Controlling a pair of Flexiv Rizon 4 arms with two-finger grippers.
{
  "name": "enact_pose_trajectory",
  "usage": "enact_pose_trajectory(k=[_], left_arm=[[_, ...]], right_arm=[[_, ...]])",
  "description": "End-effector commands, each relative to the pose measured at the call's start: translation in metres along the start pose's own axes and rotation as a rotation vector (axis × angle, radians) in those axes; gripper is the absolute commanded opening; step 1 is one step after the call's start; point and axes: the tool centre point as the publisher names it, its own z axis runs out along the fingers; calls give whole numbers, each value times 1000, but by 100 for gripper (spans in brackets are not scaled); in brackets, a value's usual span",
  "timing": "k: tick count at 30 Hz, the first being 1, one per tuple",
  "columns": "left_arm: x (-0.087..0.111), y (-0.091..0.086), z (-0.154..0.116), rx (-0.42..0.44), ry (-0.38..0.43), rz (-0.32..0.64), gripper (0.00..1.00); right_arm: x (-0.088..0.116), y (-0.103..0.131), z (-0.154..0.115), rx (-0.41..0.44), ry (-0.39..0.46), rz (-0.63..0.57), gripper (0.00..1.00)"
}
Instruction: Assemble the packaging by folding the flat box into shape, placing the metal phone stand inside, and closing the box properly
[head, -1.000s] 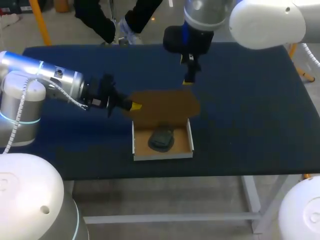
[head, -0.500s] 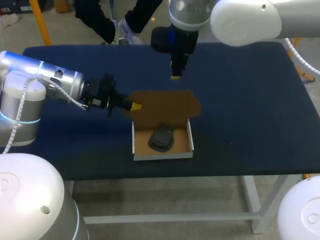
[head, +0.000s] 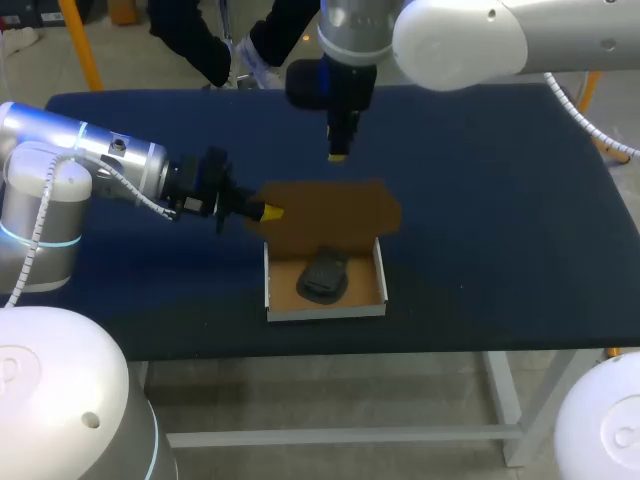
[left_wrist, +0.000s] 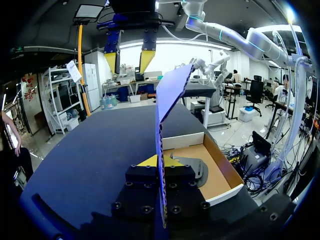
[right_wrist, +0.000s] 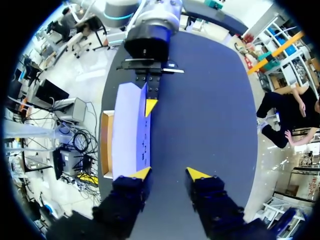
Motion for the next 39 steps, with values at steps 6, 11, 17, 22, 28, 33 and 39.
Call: enact_pose_trajectory(k=[6, 11, 17, 22, 28, 33, 39], left_arm=[[0, 1, -1, 2, 5, 1, 0], [0, 1, -1, 2, 5, 1, 0], [0, 1, -1, 2, 5, 1, 0], [0, 1, -1, 2, 5, 1, 0], [0, 1, -1, 2, 5, 1, 0], [0, 1, -1, 2, 5, 1, 0], [0, 1, -1, 2, 5, 1, 0]], right_arm=[[7, 9, 9, -4, 19, -22, 47], [12, 12, 15, -6, 25, -27, 48], [17, 13, 17, -8, 28, -24, 47], [22, 13, 14, -11, 22, -21, 47], [27, 12, 12, -14, 18, -17, 47], [32, 14, 13, -8, 20, -20, 48], [39, 15, 14, -2, 23, -23, 48]])
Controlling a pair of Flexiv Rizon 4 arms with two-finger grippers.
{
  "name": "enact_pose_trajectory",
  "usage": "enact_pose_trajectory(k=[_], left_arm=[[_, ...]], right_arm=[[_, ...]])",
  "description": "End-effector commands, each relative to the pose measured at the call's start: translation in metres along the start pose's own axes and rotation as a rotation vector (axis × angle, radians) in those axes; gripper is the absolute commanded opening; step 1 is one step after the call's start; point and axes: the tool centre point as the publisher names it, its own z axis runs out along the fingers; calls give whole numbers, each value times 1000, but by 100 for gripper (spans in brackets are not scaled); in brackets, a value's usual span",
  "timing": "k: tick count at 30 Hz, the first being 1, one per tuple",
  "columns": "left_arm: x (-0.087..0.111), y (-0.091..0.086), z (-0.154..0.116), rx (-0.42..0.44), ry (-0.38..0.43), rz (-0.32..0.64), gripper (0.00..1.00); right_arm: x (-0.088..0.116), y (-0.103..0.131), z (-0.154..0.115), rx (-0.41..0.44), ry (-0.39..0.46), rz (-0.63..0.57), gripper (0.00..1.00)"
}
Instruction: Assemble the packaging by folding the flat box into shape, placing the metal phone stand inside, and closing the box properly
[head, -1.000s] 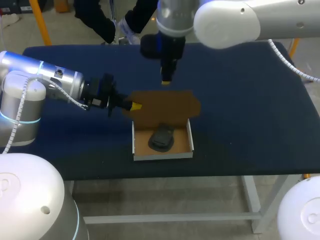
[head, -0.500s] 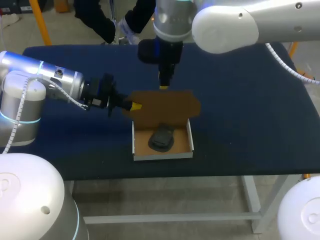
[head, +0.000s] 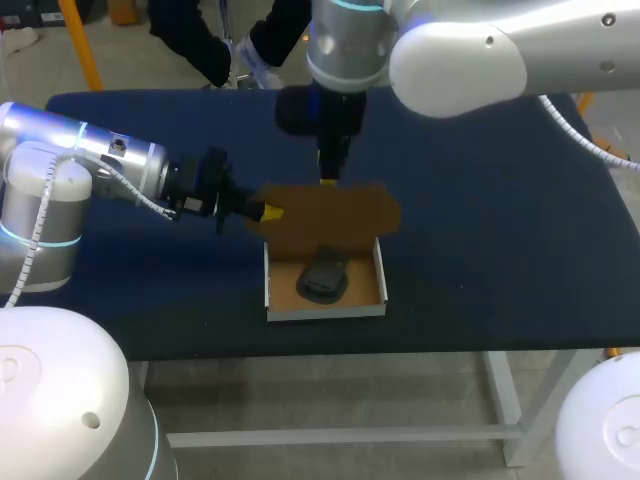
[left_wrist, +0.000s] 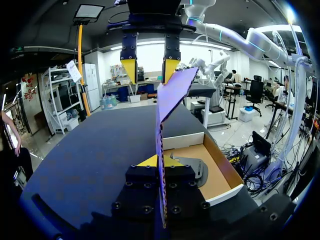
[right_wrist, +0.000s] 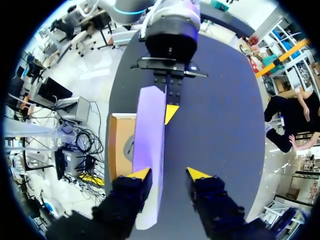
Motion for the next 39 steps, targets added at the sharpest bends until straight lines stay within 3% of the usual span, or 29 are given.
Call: enact_pose_trajectory(k=[1, 11, 19, 39], left_arm=[[-1, 1, -1, 2, 5, 0, 0], [-1, 1, -1, 2, 5, 0, 0], [-1, 1, -1, 2, 5, 0, 0], [-1, 1, -1, 2, 5, 0, 0]], right_arm=[[5, 1, 0, 5, -1, -1, 48], [12, 4, 7, 13, 11, -3, 50], [11, 6, 13, 16, 26, 0, 57], [2, 8, 28, 21, 71, 3, 58]])
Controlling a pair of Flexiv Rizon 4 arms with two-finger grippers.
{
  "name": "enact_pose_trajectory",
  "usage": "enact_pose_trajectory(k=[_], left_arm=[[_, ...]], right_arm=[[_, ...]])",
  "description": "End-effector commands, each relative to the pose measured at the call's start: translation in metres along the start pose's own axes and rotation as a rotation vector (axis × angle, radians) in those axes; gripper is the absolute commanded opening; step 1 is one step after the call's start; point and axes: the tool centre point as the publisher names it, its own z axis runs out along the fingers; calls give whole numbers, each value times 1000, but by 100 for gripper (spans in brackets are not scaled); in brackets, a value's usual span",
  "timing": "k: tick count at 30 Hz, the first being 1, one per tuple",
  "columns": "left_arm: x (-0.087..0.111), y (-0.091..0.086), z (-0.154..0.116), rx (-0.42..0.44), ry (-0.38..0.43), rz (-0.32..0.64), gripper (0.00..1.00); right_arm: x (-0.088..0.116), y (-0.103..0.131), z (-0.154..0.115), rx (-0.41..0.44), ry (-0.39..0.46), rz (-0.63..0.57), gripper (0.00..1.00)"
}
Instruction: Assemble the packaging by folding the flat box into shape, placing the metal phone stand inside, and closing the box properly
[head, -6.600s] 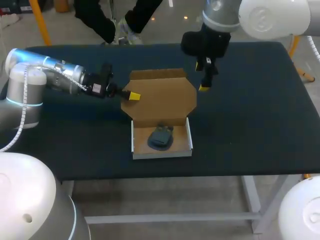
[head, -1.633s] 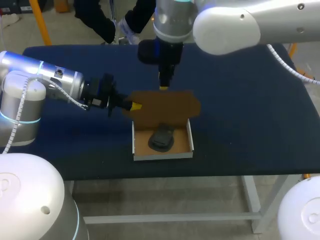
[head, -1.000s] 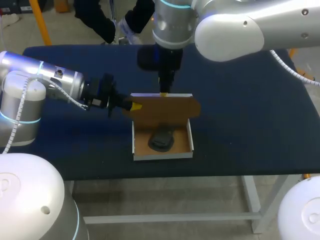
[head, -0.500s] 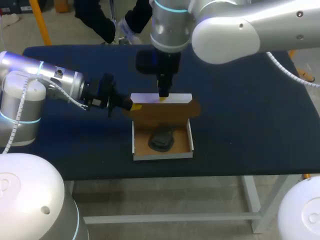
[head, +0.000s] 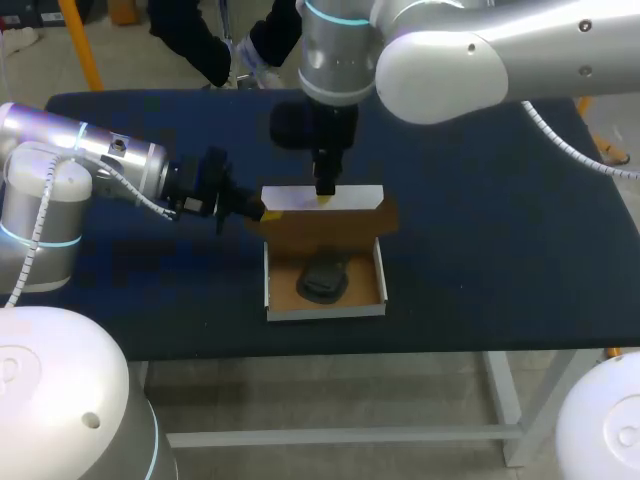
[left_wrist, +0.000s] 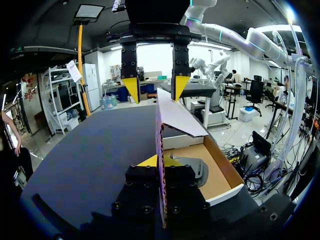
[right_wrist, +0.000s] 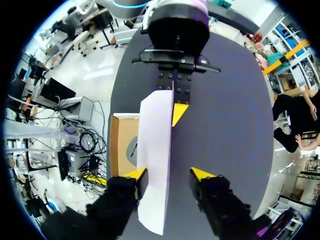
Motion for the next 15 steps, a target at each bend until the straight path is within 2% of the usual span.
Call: enact_pose_trajectory(k=[1, 6, 15], left_arm=[[0, 0, -1, 1, 6, 1, 0], [0, 0, -1, 1, 6, 1, 0], [0, 0, -1, 1, 6, 1, 0]], right_arm=[[-7, 3, 2, 8, 21, -2, 58], [-10, 3, 7, 11, 42, -1, 51], [-14, 3, 16, 16, 79, 1, 46]])
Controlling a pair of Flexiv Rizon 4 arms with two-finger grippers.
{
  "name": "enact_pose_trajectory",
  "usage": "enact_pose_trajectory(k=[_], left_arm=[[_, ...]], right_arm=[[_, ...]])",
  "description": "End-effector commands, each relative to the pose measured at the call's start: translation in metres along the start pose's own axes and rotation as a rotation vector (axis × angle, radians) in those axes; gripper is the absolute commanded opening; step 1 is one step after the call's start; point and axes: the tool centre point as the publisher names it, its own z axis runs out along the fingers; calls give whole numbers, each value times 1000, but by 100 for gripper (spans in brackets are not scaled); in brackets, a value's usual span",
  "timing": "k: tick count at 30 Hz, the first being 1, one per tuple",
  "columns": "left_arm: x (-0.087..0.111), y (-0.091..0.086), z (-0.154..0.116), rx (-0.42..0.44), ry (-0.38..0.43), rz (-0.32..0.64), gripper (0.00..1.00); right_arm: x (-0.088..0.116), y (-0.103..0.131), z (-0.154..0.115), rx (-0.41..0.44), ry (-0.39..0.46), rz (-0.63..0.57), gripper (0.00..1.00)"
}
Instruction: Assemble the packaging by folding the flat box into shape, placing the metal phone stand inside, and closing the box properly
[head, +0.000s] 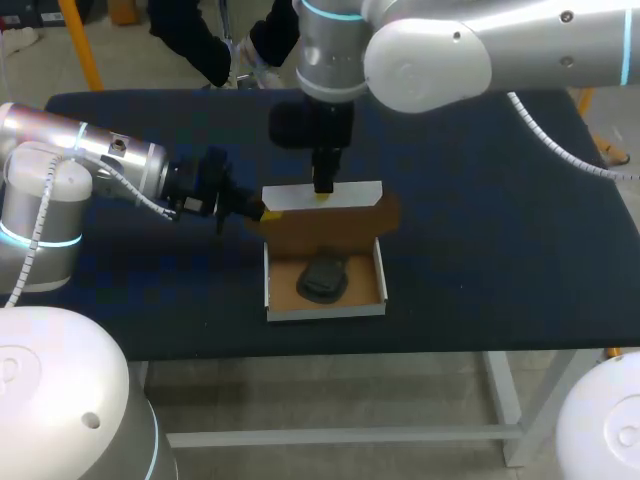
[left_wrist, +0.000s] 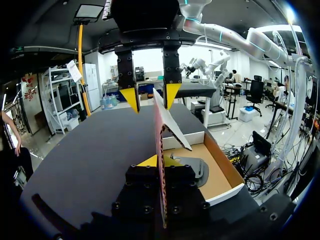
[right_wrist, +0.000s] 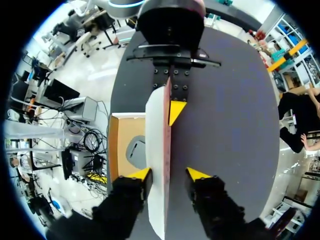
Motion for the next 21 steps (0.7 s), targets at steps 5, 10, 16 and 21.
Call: enact_pose_trajectory(k=[5, 10, 16, 21], left_arm=[[0, 0, -1, 2, 6, 1, 0], [0, 0, -1, 2, 6, 1, 0], [0, 0, -1, 2, 6, 1, 0], [0, 0, -1, 2, 6, 1, 0]], right_arm=[[-8, 3, 7, 14, 40, -5, 31], [-7, 5, 6, 12, 39, -13, 0], [-7, 5, 6, 4, 38, -15, 0], [-7, 3, 3, -20, 44, -6, 100]])
